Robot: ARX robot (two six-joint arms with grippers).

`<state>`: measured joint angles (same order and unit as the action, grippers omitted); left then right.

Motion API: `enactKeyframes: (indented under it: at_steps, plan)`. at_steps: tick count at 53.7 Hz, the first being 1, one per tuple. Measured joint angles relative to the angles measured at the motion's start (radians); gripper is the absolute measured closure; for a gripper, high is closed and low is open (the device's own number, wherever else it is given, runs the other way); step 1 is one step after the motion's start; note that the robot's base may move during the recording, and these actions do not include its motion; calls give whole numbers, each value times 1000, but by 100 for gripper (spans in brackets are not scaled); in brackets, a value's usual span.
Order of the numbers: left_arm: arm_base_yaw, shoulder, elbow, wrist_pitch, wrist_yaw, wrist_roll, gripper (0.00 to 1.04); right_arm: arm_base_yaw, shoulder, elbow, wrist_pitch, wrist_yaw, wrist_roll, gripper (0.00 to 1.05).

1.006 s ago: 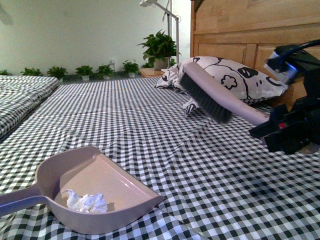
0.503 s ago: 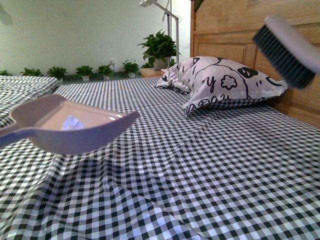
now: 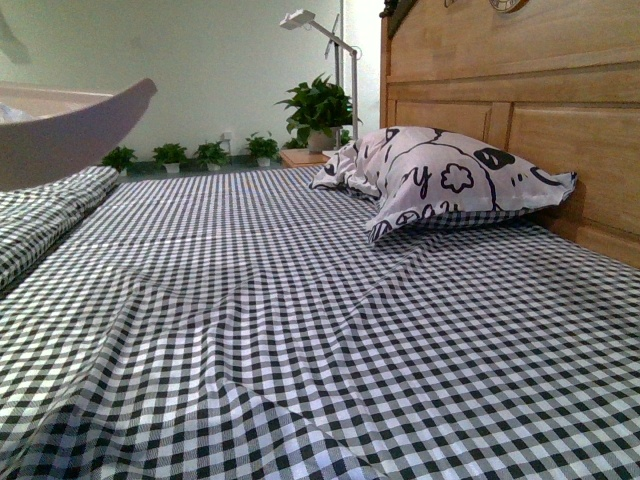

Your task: Clean up trash

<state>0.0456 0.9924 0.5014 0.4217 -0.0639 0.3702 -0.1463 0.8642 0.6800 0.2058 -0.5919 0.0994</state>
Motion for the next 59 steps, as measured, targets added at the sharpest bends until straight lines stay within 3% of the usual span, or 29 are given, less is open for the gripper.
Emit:
enactKeyframes:
  at_steps: [17,38,44,59]
  plan:
    - [-175,-386,-56,-166,-217,-16,77,-35,-211,-25,-66,-40,181,85]
    - [-312,-609,-132,-321,-385,-10,77,220,-404,-42,-249,262,365,85]
    - [-348,-682,-138,-364,-482,-14,77,270,-442,-44,-307,351,375,85]
    - [-365,-718,-180,-370,-509,-71,77,254,-448,-52,-314,381,357,85]
